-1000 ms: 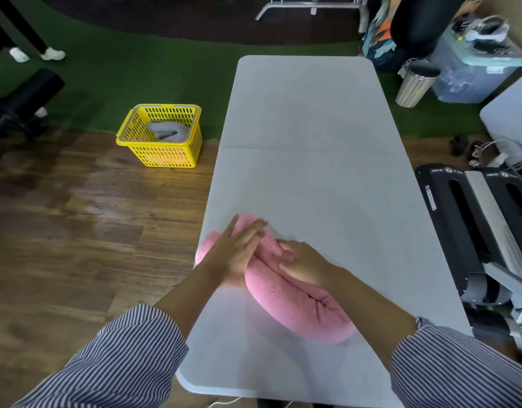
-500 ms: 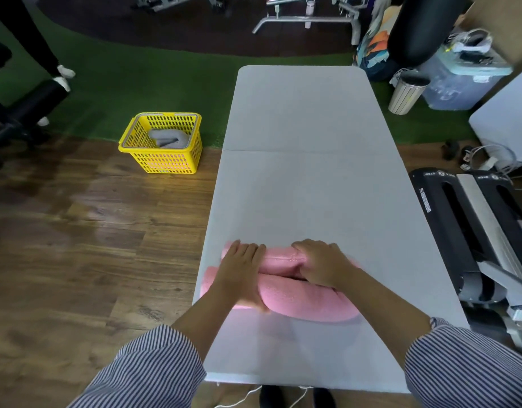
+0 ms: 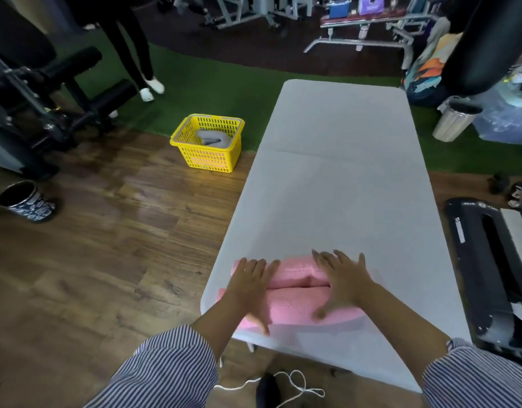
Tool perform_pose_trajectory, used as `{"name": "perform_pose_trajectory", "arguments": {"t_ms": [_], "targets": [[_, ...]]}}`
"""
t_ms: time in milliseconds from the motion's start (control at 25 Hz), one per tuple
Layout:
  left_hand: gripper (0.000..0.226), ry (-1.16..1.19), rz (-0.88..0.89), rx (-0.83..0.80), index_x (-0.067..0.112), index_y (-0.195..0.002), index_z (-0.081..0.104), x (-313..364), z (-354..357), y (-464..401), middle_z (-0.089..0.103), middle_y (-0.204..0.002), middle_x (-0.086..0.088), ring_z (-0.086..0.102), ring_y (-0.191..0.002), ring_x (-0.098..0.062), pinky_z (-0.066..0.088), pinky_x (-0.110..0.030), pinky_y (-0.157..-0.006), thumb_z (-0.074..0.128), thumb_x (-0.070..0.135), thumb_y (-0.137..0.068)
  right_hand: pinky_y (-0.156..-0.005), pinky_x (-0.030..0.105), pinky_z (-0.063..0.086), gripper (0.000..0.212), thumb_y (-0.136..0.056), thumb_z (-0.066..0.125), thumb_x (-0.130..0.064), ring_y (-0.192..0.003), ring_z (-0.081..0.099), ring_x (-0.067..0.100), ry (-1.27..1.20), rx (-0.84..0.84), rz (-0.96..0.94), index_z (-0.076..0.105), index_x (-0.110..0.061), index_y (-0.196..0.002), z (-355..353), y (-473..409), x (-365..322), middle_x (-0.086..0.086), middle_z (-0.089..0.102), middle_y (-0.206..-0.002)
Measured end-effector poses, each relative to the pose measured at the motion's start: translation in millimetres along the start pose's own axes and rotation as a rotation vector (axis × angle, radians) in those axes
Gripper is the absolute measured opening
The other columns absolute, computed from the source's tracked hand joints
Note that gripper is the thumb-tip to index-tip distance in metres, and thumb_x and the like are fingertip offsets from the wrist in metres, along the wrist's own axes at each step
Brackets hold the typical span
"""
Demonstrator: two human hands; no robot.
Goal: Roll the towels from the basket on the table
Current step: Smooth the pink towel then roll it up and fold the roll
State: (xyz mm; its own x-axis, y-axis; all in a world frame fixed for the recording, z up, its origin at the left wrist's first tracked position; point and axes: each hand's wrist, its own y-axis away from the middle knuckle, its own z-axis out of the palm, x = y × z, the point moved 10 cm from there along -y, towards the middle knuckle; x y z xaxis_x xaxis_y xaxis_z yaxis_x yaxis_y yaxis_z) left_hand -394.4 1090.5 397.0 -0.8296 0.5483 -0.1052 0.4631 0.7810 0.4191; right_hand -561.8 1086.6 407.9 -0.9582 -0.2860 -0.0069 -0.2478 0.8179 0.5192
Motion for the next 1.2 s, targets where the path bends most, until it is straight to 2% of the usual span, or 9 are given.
{"name": "perform_pose_trajectory", "arguments": {"t_ms": [120, 240, 320, 400, 560, 680, 960, 1120, 1200], "targets": [[0.141, -0.018, -0.023, -0.016, 0.012, -0.15, -0.01, 7, 3, 12, 0.017, -0.15, -0.014, 0.018, -0.139, -0.032, 0.003, -0.053, -0.116, 0.076, 0.07, -0.055, -0.1, 0.067, 0.021, 0.135, -0.049, 0.074, -0.065, -0.139, 0.012, 0.033, 0.142, 0.024, 0.007, -0.015, -0.029, -0.144, 10, 12, -8, -0.003, 0.004, -0.155], [0.113, 0.002, -0.081, -0.028, 0.013, -0.151, -0.012, 11, 5, 23, 0.01, -0.155, -0.015, 0.009, -0.144, -0.031, -0.003, -0.053, -0.116, 0.066, 0.053, -0.079, -0.093, 0.047, 0.036, 0.116, -0.063, 0.074, -0.03, -0.127, 0.027, 0.029, 0.165, 0.087, -0.03, -0.008, -0.03, -0.144, 8, 18, -10, -0.005, 0.014, -0.15], [0.142, -0.036, -0.119, -0.092, 0.012, -0.15, -0.014, 16, 16, 29, 0.006, -0.155, -0.015, 0.004, -0.144, -0.035, -0.004, -0.056, -0.116, 0.07, 0.075, -0.056, -0.092, 0.044, 0.037, 0.108, -0.068, 0.068, -0.018, -0.127, 0.027, 0.027, 0.171, 0.097, -0.09, -0.008, -0.03, -0.145, 9, 20, -10, -0.007, 0.013, -0.15], [0.159, -0.073, -0.155, -0.125, 0.012, -0.148, -0.016, 24, 24, 34, 0.008, -0.154, -0.015, 0.006, -0.144, -0.037, -0.003, -0.058, -0.115, 0.069, 0.087, -0.035, -0.095, 0.045, 0.035, 0.107, -0.071, 0.065, -0.016, -0.132, 0.022, 0.028, 0.228, 0.111, -0.146, -0.011, -0.03, -0.145, 13, 23, -10, -0.006, 0.007, -0.153], [0.144, -0.026, -0.215, -0.074, 0.015, -0.148, -0.01, 36, 25, 42, 0.03, -0.145, -0.012, 0.033, -0.132, -0.031, 0.012, -0.052, -0.115, 0.072, 0.079, -0.048, -0.104, 0.055, 0.026, 0.118, -0.067, 0.071, -0.028, -0.139, 0.009, 0.031, 0.293, 0.059, -0.135, -0.02, -0.031, -0.143, 24, 29, -9, -0.005, -0.005, -0.155], [0.134, 0.067, -0.291, -0.034, 0.018, -0.149, -0.006, 41, 24, 50, 0.035, -0.139, -0.01, 0.039, -0.127, -0.029, 0.015, -0.049, -0.115, 0.076, 0.068, -0.056, -0.102, 0.058, 0.026, 0.132, -0.055, 0.08, -0.046, -0.14, 0.008, 0.032, 0.294, 0.035, -0.144, -0.018, -0.033, -0.143, 25, 27, -11, -0.004, -0.005, -0.155], [0.135, 0.121, -0.397, -0.008, 0.019, -0.15, -0.007, 40, 28, 58, 0.031, -0.14, -0.013, 0.033, -0.13, -0.033, 0.008, -0.051, -0.117, 0.077, 0.066, -0.055, -0.087, 0.041, 0.036, 0.101, -0.067, 0.071, -0.024, -0.122, 0.035, 0.027, 0.253, 0.179, -0.211, 0.004, -0.031, -0.142, 15, 26, -27, -0.005, 0.028, -0.141], [0.152, 0.08, -0.36, -0.056, 0.015, -0.148, -0.016, 47, 36, 59, 0.013, -0.152, -0.019, 0.012, -0.142, -0.043, 0.001, -0.061, -0.114, 0.07, 0.083, -0.044, -0.092, 0.044, 0.035, 0.098, -0.07, 0.071, -0.022, -0.125, 0.032, 0.027, 0.247, 0.189, -0.278, 0.006, -0.029, -0.143, 16, 29, -24, -0.006, 0.026, -0.143], [0.146, 0.07, -0.314, -0.034, 0.015, -0.148, -0.012, 50, 34, 60, 0.02, -0.15, -0.018, 0.022, -0.139, -0.041, 0.01, -0.06, -0.113, 0.07, 0.081, -0.047, -0.096, 0.046, 0.033, 0.104, -0.068, 0.072, -0.024, -0.127, 0.029, 0.027, 0.267, 0.179, -0.293, 0.001, -0.028, -0.144, 18, 32, -24, -0.004, 0.021, -0.146]]}}
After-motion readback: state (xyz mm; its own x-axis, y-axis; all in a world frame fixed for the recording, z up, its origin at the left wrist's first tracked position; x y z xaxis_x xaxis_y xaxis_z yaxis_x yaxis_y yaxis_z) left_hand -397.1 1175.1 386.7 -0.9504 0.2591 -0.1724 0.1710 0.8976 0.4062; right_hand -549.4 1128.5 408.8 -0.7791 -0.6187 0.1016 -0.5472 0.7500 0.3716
